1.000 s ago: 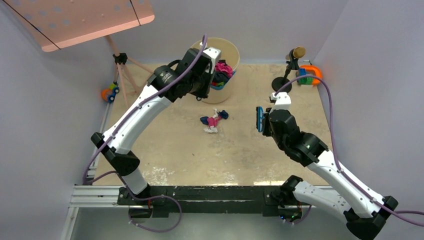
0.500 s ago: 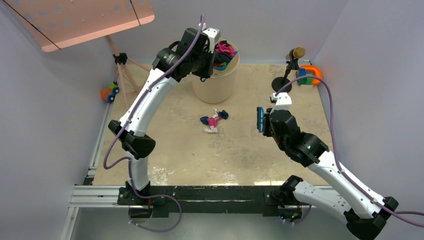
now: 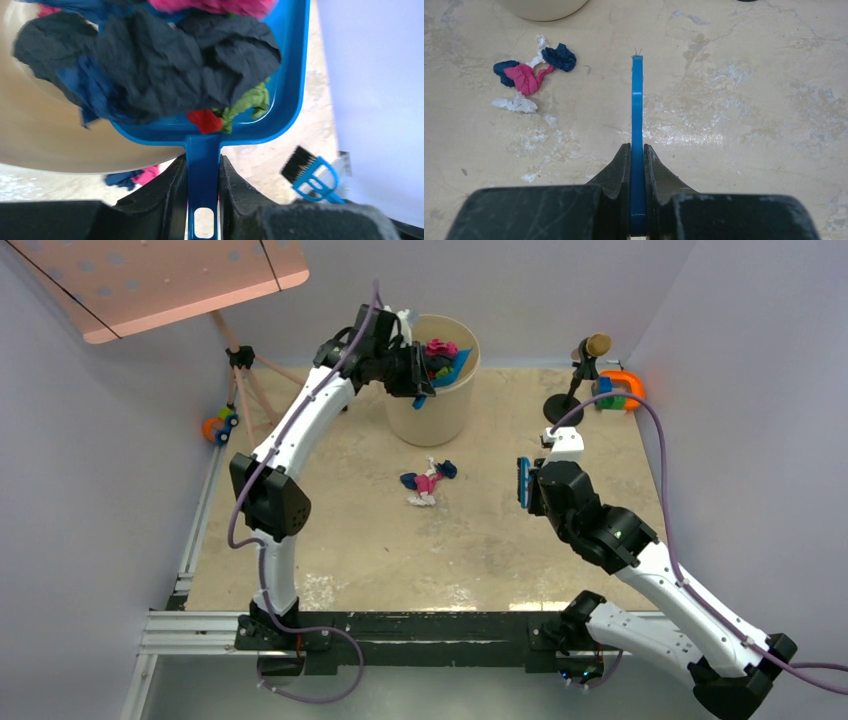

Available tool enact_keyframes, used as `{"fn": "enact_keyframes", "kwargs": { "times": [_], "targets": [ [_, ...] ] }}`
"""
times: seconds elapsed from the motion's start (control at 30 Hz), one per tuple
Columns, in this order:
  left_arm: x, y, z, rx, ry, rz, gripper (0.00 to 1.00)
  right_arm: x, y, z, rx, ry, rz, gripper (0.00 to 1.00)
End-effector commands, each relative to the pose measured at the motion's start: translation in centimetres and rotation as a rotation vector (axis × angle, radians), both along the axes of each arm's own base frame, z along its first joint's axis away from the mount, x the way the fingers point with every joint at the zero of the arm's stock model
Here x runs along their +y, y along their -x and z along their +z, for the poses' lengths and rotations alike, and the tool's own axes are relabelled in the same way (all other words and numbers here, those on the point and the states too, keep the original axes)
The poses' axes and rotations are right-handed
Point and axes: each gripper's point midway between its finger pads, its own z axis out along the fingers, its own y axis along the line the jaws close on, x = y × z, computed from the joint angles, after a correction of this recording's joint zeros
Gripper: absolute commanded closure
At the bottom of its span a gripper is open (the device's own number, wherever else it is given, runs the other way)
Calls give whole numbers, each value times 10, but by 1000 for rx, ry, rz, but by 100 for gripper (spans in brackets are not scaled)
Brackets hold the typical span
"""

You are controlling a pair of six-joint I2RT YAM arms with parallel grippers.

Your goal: Sweep away the paper scraps from the table

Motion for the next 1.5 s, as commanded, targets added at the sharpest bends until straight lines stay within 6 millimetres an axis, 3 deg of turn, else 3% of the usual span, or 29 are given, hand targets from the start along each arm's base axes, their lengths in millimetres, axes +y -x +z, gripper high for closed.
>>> {"fn": "enact_keyframes", "kwargs": {
  "times": [0.0,0.2,0.53,0.73,1.0,1.23,1.47],
  "targets": [
    [-11,8,56,44,307,-23,100,0,-3,16,-45,-51,-21,99],
    [-10,6,67,127,443,8,100,4,-3,17,-44,-64,-4,99],
    [-8,1,111,214,813,39,100,2,-4,18,-49,-54,-11,99],
    [-11,-7,124,250,915,20,100,4,-4,20,-53,-59,-6,99],
    [2,10,128,143,772,35,100,9,-4,19,-56,-88,6,100],
    [17,44,149,5,606,-29,100,44,-3,30,-77,-239,134,100],
    [15,38,143,31,582,-30,100,54,-9,29,-53,-275,127,100]
  ]
}}
